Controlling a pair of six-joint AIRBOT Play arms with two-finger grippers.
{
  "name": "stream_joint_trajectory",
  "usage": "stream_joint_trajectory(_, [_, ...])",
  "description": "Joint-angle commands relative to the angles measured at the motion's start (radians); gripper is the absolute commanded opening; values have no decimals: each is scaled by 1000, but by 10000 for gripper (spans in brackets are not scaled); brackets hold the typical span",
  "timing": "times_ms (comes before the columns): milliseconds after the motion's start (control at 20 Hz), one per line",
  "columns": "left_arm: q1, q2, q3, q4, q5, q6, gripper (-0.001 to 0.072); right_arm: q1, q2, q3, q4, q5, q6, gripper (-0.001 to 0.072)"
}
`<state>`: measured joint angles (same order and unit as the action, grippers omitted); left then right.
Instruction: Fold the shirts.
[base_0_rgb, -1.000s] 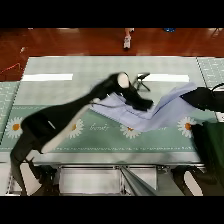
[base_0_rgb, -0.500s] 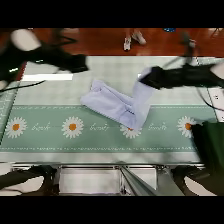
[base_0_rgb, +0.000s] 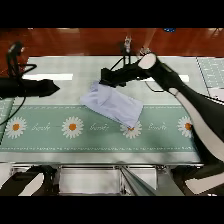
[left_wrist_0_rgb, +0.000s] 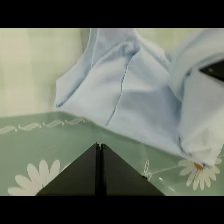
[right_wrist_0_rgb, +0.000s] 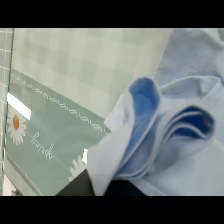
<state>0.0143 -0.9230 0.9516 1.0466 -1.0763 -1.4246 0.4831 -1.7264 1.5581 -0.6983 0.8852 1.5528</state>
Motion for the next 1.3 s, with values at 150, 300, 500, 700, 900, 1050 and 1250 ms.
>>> stream_joint_trajectory(150, [-31,32,-117,-53,77,3,23,26,-144,82,150,-126,0,52])
stream_joint_trajectory(300, [-56,26,-131,-52,114,3,23,23,-154,82,251,-123,-70,408])
stream_joint_trajectory(500, [46,30,-65,-52,124,3,23,-87,-68,82,237,85,-71,407])
stream_joint_trajectory(700, [228,54,44,-52,60,4,23,-280,196,76,-138,304,39,407])
stream_joint_trajectory(900, [322,127,33,-52,36,27,23,-367,593,-171,-793,397,221,408])
stream_joint_trajectory(1050, [271,158,-39,-52,36,29,23,-406,910,-603,-871,245,372,416])
stream_joint_trajectory(1250, [161,158,-184,-53,52,29,23,-406,1080,-1069,-566,-36,477,419])
